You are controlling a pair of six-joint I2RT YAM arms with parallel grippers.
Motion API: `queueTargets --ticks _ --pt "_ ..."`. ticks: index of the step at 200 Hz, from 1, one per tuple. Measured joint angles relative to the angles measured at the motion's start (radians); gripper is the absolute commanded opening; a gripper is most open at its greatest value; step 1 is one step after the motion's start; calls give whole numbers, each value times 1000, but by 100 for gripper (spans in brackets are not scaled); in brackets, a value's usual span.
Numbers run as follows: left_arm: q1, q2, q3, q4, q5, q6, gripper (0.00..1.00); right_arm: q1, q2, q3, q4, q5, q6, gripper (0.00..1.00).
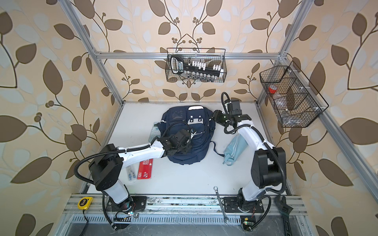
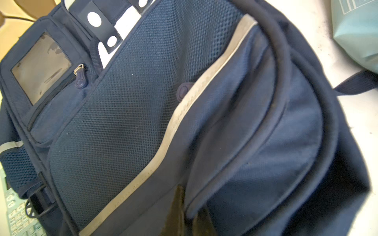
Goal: Pack books, pencil case, and school supplies into a backpack
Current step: Unzip the student bag at the center of the table.
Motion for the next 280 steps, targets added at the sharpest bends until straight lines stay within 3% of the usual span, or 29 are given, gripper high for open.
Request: queueTargets --ticks 36,77,105,125,151,190,233,280 --pt "0 0 -4 8 3 -10 0 13 180 35 -4 -34 -37 42" --pt "4 3 -4 8 16 -28 0 16 254 42 -10 -35 -59 42" --pt "4 3 -4 9 19 -33 0 16 308 90 -2 -45 -73 27" --pt "4 3 -4 10 19 -38 0 16 327 103 -1 -46 -84 24" --pt "4 3 -4 10 19 -43 0 17 327 113 -5 -37 -97 24" --pt "4 3 -5 12 20 -49 0 18 356 164 -17 -6 -122 33" --pt "4 5 -5 12 21 -49 0 26 383 198 -27 19 -142 11" --pt "4 15 -5 13 24 -50 0 62 383 221 -69 127 -166 10"
